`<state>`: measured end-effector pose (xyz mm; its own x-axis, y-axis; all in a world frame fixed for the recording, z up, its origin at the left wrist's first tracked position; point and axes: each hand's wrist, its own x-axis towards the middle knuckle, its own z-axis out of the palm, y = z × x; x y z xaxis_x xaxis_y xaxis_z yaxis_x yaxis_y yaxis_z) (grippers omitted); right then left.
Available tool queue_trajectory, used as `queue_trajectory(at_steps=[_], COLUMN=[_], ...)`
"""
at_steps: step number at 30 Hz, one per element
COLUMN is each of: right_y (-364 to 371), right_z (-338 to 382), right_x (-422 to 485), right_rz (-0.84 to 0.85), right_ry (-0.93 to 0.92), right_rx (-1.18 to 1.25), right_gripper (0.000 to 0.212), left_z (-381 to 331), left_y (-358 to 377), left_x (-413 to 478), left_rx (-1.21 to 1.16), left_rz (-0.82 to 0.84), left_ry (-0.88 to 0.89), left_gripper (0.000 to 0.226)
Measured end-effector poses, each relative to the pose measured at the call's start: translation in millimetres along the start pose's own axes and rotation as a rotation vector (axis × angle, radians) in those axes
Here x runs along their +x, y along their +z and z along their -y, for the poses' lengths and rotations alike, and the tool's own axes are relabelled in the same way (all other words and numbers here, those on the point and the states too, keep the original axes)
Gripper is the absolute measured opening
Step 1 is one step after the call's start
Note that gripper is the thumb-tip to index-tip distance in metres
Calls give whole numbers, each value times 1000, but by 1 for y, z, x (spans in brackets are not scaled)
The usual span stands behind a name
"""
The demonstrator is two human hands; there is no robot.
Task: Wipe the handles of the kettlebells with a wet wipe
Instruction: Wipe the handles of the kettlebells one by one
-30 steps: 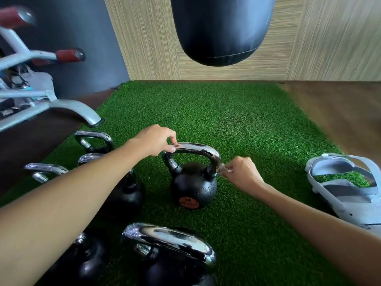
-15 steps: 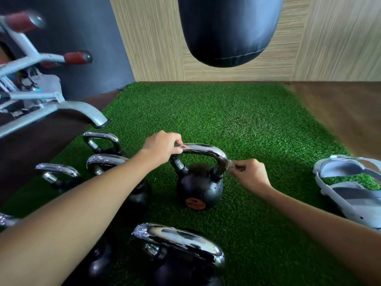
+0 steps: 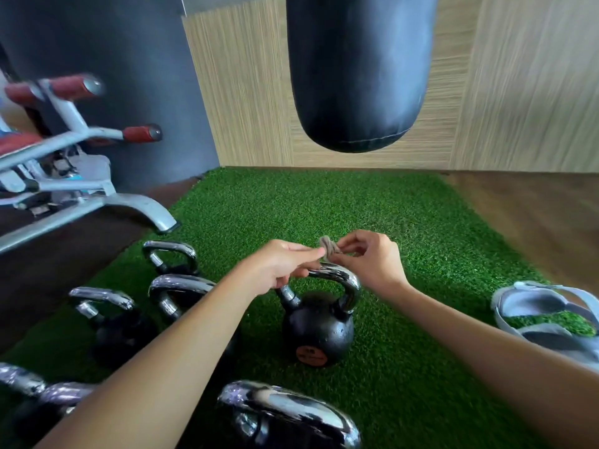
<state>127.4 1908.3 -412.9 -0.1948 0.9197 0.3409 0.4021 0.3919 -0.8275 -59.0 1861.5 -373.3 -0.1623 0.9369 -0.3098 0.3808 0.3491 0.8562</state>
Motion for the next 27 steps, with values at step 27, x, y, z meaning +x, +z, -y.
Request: queue_trajectory(at_steps=[27], right_y=[-3], right_z=[-39], right_x=[10], right_rz=[300], right_ry=[-213], right_rx=[-807], right_gripper=[36], left_z=[34], left_y=[0], left_x=[20], left_rx=[865], left_rz=[-288], left_ry=[672], left_gripper=[30])
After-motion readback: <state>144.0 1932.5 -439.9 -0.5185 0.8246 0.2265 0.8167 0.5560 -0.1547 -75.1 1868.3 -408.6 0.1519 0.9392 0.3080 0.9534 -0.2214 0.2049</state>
